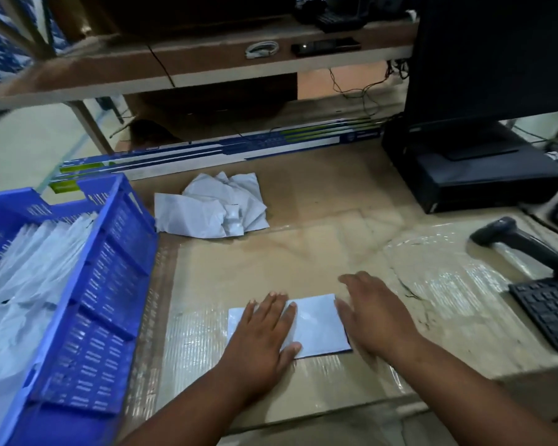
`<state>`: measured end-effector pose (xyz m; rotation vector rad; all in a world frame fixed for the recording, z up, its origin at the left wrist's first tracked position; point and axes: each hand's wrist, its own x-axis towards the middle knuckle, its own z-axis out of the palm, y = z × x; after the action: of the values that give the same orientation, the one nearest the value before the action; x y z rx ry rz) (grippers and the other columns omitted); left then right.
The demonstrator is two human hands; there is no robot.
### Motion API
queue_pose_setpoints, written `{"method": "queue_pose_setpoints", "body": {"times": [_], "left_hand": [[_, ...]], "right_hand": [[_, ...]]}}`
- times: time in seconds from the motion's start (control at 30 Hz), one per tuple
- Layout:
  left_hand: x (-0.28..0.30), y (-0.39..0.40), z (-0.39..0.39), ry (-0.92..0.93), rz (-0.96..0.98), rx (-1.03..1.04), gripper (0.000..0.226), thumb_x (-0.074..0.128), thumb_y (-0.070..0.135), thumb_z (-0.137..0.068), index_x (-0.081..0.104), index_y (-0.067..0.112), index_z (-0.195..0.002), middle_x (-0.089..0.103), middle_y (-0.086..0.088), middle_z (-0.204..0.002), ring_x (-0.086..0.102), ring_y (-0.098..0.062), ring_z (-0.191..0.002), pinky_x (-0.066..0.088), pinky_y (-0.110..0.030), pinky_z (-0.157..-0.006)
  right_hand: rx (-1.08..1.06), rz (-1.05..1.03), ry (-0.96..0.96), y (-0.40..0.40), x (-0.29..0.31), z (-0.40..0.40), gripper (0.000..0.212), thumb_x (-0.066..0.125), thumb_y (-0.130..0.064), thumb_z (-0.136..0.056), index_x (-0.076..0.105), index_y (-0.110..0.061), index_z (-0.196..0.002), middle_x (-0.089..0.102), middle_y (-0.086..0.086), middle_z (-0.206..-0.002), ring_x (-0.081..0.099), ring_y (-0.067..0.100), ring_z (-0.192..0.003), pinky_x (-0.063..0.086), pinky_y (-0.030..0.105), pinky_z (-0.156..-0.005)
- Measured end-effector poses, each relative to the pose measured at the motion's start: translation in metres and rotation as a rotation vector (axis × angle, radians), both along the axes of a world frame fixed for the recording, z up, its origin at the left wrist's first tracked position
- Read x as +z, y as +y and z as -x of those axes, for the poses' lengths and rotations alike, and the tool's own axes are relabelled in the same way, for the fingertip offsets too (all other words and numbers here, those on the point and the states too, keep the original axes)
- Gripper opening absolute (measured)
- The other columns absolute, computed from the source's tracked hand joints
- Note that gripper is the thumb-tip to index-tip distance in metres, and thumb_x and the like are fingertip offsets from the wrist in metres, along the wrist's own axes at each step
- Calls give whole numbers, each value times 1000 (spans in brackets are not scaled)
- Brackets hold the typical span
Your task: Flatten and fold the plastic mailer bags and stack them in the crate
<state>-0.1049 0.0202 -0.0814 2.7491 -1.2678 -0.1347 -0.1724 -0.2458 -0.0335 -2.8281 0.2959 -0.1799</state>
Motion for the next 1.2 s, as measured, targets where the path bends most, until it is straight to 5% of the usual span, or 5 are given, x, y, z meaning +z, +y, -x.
{"method": "queue_pose_setpoints", "body": {"times": [0.1, 0.27, 0.83, 1.0, 1.2], "left_hand": [[0, -6, 1, -65, -6, 0, 68, 28, 52, -109, 27, 17, -168, 16, -5, -177, 10, -24, -164, 10, -55, -130], [11, -26, 1, -164, 56, -29, 64, 41, 41, -105, 43, 8, -160, 34, -13, -170, 29, -30, -159, 20, -53, -126], [-4, -44, 5, -27, 34, -28, 73, 25, 47, -111, 13, 5, -168, 2, -17, -177, -4, -29, -165, 12, -51, -132], [-5, -37, 0, 81, 175, -12, 62, 23, 39, -115, 17, 11, -169, 3, -6, -178, -4, -17, -164, 12, -46, -132], [6, -32, -6, 475, 667, 118, 55, 28, 36, -115, 26, 22, -168, 26, 7, -174, 20, -12, -161, 20, -50, -131]], "right_hand": [[211, 213, -56, 22, -26, -1, 67, 40, -50, -101, 49, -10, -154, 50, 13, -157, 50, 32, -143, 37, 52, -118], [251, 169, 106, 39, -64, 5, 74, 24, -55, -107, 19, -11, -167, 8, 8, -176, 10, 26, -163, 10, 56, -127], [259, 184, 93, 42, -69, 2, 75, 37, -45, -101, 29, -6, -164, 18, 17, -174, 14, 33, -162, 19, 64, -125], [265, 185, 119, 41, -56, 3, 72, 25, -48, -105, 27, -9, -165, 15, 14, -175, 11, 29, -163, 14, 66, -126], [286, -70, -41, 76, -32, -25, 68, 32, -27, -99, 30, -11, -165, 20, 5, -175, 7, 17, -163, 9, 52, -131]]}}
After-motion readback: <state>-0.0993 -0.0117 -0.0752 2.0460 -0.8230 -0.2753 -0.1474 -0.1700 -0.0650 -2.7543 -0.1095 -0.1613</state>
